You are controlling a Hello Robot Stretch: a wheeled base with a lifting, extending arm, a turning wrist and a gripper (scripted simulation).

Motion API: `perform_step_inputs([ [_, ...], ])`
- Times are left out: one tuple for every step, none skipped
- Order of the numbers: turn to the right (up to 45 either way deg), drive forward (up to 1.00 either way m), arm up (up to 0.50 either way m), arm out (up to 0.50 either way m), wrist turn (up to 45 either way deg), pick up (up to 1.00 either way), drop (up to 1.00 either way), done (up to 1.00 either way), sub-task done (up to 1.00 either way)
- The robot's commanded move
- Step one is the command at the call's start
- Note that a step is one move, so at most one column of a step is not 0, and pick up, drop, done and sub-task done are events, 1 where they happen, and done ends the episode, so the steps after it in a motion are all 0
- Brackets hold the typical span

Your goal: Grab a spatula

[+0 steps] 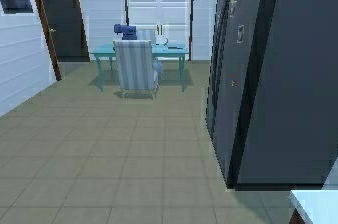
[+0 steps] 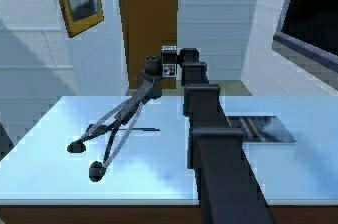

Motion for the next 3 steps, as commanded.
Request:
perform_step_inputs([
  [0.0, 0.00, 0.00, 0.00, 45.0, 0.00, 0.00, 0.00, 0.00],
  [0.0, 0.00, 0.00, 0.00, 45.0, 0.00, 0.00, 0.00, 0.00],
  [0.0, 0.00, 0.00, 0.00, 36.0, 0.00, 0.00, 0.00, 0.00],
])
